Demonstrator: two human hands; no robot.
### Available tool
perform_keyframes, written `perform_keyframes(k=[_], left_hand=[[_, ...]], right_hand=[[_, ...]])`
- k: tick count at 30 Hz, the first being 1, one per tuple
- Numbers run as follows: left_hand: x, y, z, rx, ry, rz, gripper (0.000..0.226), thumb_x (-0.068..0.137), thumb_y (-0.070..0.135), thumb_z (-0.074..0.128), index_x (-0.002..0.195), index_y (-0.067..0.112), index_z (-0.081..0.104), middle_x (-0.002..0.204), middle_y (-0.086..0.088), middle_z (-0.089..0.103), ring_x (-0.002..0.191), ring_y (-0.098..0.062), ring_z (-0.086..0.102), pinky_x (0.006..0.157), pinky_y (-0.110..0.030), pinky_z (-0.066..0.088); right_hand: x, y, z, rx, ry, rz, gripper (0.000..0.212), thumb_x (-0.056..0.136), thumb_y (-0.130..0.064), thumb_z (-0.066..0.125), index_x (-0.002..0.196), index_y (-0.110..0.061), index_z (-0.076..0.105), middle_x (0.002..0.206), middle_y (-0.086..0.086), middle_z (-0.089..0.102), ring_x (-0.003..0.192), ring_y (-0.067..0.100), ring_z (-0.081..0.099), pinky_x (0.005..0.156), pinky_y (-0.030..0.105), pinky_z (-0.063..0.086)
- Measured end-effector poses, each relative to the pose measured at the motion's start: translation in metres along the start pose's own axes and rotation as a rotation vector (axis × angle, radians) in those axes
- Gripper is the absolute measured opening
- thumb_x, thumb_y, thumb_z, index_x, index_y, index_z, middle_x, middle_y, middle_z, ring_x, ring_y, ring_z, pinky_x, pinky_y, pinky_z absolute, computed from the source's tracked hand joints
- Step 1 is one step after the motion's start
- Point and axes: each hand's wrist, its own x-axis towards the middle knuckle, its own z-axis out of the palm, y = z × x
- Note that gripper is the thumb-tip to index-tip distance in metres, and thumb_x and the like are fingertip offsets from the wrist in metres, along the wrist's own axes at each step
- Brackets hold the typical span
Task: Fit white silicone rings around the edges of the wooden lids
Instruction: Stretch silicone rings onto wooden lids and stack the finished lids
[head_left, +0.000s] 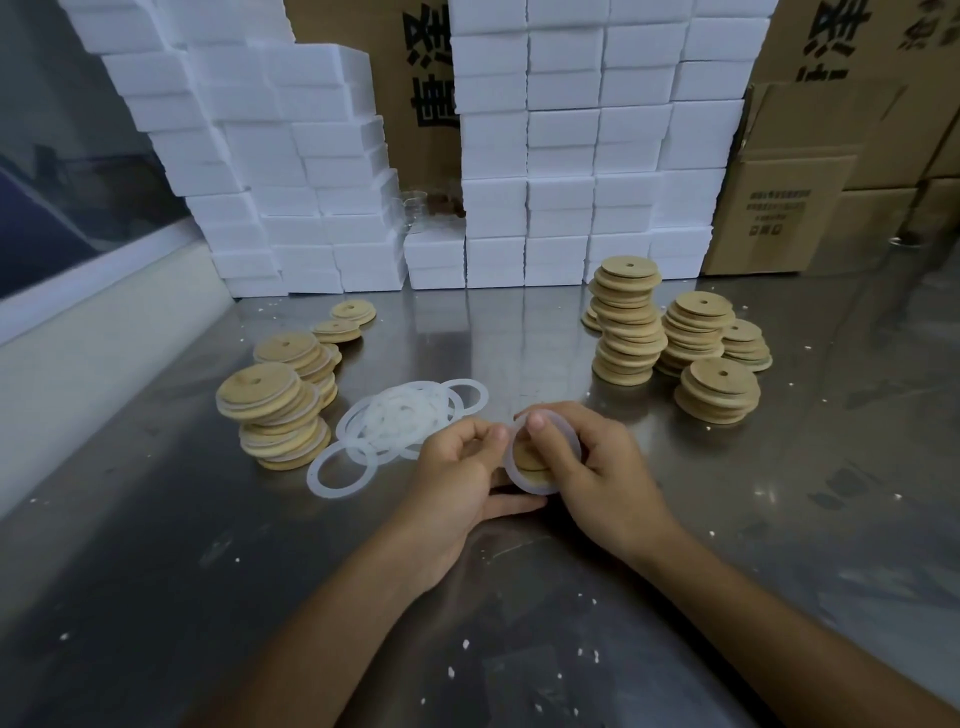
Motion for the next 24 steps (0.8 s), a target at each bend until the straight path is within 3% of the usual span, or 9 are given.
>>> perform_keyframes(k=[3,7,11,16,20,24], left_hand=[[0.000,-0.002,0.001,0.005,-0.008,0.025,0.023,0.100,0.015,0.052,0.105,-0.006,0.060,0.103,-0.019,0.072,0.094,-0.029,0.072,0.078,-0.045,0.060],[-0.001,-0.006,0.002,0.000,0.028,0.106,0.015,0.090,0.008,0.067,0.096,-0.004,0.063,0.098,-0.020,0.072,0.089,-0.029,0.073,0.070,-0.038,0.060],[0.002,-0.011,-0.003,0.021,0.116,0.204,0.004,0.086,-0.001,0.068,0.086,0.002,0.065,0.092,-0.015,0.074,0.084,-0.028,0.074,0.066,-0.039,0.061],[0.008,-0.012,-0.008,0.418,0.231,0.496,0.023,0.083,0.005,0.074,0.078,0.026,0.067,0.086,0.009,0.075,0.084,-0.008,0.072,0.075,-0.028,0.060],[0.007,-0.010,-0.011,0.490,0.255,0.594,0.027,0.082,0.005,0.074,0.076,0.031,0.066,0.087,0.020,0.073,0.086,-0.002,0.069,0.080,-0.027,0.057],[0.008,-0.006,-0.016,0.478,0.239,0.617,0.024,0.083,0.006,0.074,0.079,0.028,0.069,0.087,0.018,0.073,0.085,-0.006,0.070,0.082,-0.033,0.057]], right_hand=[[-0.001,0.001,-0.001,-0.050,0.032,-0.060,0.018,0.100,-0.023,0.055,0.101,-0.016,0.071,0.093,-0.006,0.072,0.090,0.008,0.066,0.081,0.031,0.053],[0.002,0.003,-0.003,-0.146,0.069,-0.117,0.016,0.098,-0.015,0.058,0.107,-0.013,0.071,0.112,-0.008,0.070,0.107,0.001,0.062,0.092,0.025,0.050],[0.000,0.000,-0.002,-0.175,0.089,-0.139,0.016,0.095,-0.015,0.064,0.109,-0.015,0.071,0.102,-0.010,0.071,0.097,0.001,0.064,0.083,0.022,0.052],[0.003,0.000,-0.006,-0.072,0.115,-0.023,0.009,0.091,-0.017,0.070,0.099,-0.017,0.075,0.087,-0.012,0.074,0.082,0.002,0.069,0.071,0.025,0.057],[0.003,-0.002,-0.008,-0.035,0.129,-0.023,0.008,0.088,-0.015,0.073,0.094,-0.014,0.077,0.085,-0.009,0.076,0.080,0.004,0.070,0.069,0.023,0.056],[0.002,-0.003,-0.008,-0.074,0.145,-0.043,0.009,0.087,-0.012,0.074,0.094,-0.013,0.078,0.087,-0.010,0.076,0.082,0.003,0.069,0.066,0.022,0.054]])
